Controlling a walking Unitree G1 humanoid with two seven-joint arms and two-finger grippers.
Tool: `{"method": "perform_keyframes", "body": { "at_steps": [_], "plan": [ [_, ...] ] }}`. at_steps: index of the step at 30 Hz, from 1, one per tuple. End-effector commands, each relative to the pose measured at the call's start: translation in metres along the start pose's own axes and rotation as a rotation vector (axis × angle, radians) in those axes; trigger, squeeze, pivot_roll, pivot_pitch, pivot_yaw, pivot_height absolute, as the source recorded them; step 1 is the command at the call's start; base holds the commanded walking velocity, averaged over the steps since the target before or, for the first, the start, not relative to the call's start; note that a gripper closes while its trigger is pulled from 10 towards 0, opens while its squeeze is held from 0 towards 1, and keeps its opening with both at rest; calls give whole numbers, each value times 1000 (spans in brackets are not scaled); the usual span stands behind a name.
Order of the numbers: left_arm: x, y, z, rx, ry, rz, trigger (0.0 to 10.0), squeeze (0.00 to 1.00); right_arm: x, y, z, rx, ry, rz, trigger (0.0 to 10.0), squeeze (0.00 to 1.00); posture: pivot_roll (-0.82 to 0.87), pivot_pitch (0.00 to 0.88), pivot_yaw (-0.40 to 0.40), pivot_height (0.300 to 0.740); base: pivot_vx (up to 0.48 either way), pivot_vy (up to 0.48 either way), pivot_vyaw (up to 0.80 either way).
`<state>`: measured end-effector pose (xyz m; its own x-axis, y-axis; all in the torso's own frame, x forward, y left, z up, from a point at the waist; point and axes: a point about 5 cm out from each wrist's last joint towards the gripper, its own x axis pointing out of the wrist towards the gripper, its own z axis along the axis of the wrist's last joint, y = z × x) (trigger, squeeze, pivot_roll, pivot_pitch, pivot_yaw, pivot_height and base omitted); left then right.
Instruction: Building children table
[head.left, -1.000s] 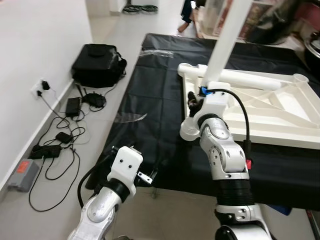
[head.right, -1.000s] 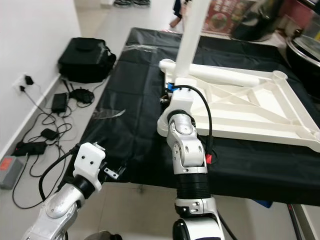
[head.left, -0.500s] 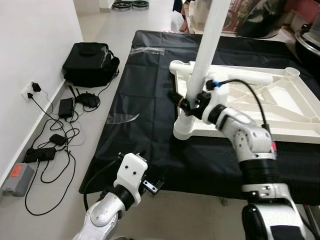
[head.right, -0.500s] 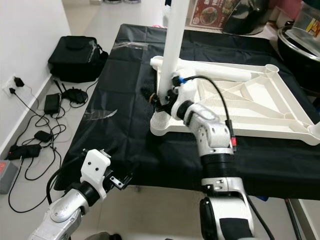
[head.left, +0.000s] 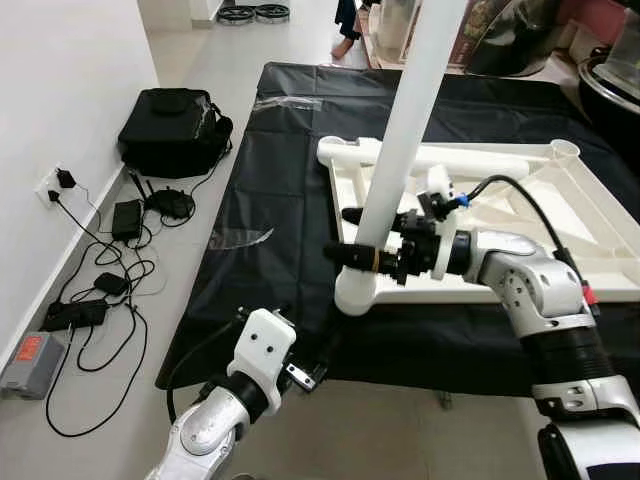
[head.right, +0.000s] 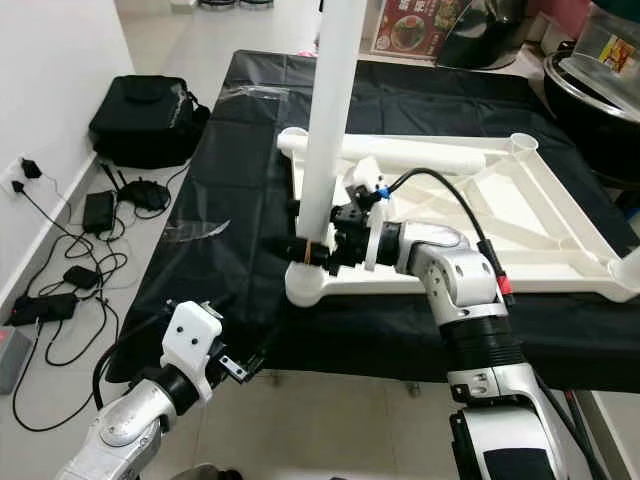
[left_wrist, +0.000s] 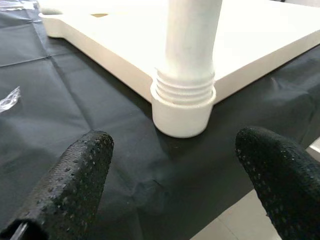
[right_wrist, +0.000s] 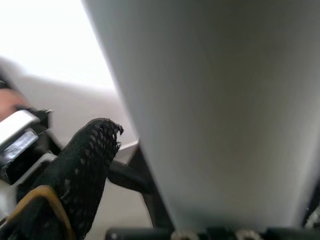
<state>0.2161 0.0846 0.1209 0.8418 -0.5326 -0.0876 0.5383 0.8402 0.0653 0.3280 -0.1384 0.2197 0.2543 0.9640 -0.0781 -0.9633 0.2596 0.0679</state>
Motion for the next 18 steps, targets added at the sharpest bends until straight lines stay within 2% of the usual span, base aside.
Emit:
{"method": "perform_keyframes", "body": {
  "at_steps": [1, 2, 3, 4, 6, 7, 9, 11, 12, 13, 16, 18],
  "plan": [
    [0, -2, -4, 4, 13, -6, 10000, 0, 5, -1, -4, -7, 31, 33, 10000, 0, 161, 91, -89, 740, 0, 0, 0],
    [0, -2, -4, 4, 13, -6, 10000, 0, 5, -1, -4, -7, 31, 33, 10000, 0, 161, 91, -89, 740, 0, 0, 0],
    [0, -2, -4, 4, 13, -7, 10000, 0, 5, -1, -4, -8, 29, 39, 7922, 0, 160, 93, -87, 740, 0, 0, 0],
    [0, -2, -4, 5, 13, -7, 10000, 0, 5, -2, -4, -2, 23, 36, 0, 0, 160, 91, -88, 740, 0, 0, 0],
    [1, -2, -4, 5, 10, -8, 10000, 0, 6, -6, 0, -30, -16, -2, 0, 0, 162, 92, -92, 740, 0, 0, 0],
    [1, -2, -4, 6, 10, -8, 10000, 0, 8, -12, 2, -43, -27, -74, 0, 0, 161, 93, -93, 740, 0, 0, 0],
    [1, -2, -4, 6, 10, -8, 10000, 0, 8, -12, 2, -43, -27, -74, 0, 0, 161, 93, -93, 740, 0, 0, 0],
    [1, -2, -3, 7, 10, -7, 10000, 0, 8, -23, 5, -39, -60, -210, 0, 0, 157, 93, -91, 740, 0, 0, 0],
    [1, -2, -3, 7, 10, -7, 10000, 0, 8, -23, 5, -39, -60, -210, 0, 0, 157, 93, -91, 740, 0, 0, 0],
    [1, -2, -4, 8, 11, -5, 10000, 0, 3, -32, 7, -33, -96, -330, 0, 0, 154, 91, -88, 740, 0, 0, 0],
    [1, -2, -4, 8, 11, -6, 10000, 0, 1, -34, 8, -15, -126, -371, 0, 0, 154, 92, -88, 740, 0, 0, 0],
    [2, -2, -4, 12, 11, -9, 10000, 0, -5, -37, 7, 28, -180, -493, 0, 0, 150, 90, -85, 740, 0, 0, 0]
  ]
}}
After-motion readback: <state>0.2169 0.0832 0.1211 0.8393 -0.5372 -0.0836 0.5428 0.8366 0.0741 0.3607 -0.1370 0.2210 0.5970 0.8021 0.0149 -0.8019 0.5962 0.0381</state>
